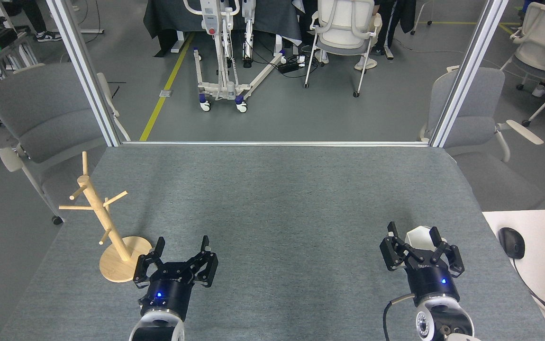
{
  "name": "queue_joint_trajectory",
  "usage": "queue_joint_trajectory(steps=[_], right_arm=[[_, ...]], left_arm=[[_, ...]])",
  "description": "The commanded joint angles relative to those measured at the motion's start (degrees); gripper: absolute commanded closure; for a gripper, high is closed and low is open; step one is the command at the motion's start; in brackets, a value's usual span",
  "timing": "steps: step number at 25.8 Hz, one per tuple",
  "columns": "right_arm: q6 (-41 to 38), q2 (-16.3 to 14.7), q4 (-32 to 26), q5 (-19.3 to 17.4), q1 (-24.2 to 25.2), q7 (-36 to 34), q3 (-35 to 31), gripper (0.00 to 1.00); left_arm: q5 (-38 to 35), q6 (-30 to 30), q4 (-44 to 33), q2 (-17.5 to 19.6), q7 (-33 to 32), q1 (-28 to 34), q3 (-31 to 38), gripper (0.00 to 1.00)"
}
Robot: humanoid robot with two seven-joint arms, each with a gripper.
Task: Hang cup on storage rack
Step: 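Move the right gripper down toward the white hexagonal cup, then close the right gripper on the rim of the white cup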
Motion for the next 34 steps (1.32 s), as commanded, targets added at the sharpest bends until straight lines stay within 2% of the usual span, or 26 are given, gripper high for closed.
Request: queue_joint_trajectory(steps=[1, 13, 17, 20, 25, 34], right_arm=[[0.0, 0.0, 0.0, 0.0, -0.1, 0.0, 0.0, 0.00], [-0.4, -1.0, -0.8, 0.0, 0.3, 0.0, -0.6, 0.00], [-0.4, -4.6, -0.8, -0.2, 0.7, 0.0, -1.0, 0.00], [-0.3, -5.8, 0.1, -1.1, 1.0, 0.0, -3.0, 0.00], [0.4, -5.7, 3.2, -1.3, 2.2, 0.0, -4.2, 0.00], [1.8, -5.4, 3.6, -0.9, 3.9, -0.2, -4.0, 0.00]], left_arm=[[0.1, 0.1, -0.1, 0.0, 0.4, -0.2, -0.8, 0.01], [0.3, 0.3, -1.1, -0.1, 1.9, -0.4, -2.9, 0.01], [0.3, 0.4, -1.2, 0.0, 2.3, -0.4, -2.9, 0.01], [0.3, 0.4, -1.2, 0.0, 2.3, -0.4, -2.9, 0.01], [0.4, 0.0, -1.2, 0.0, 2.1, -0.3, -3.0, 0.01], [0.4, -0.3, -1.2, 0.0, 2.1, -0.2, -2.9, 0.01]])
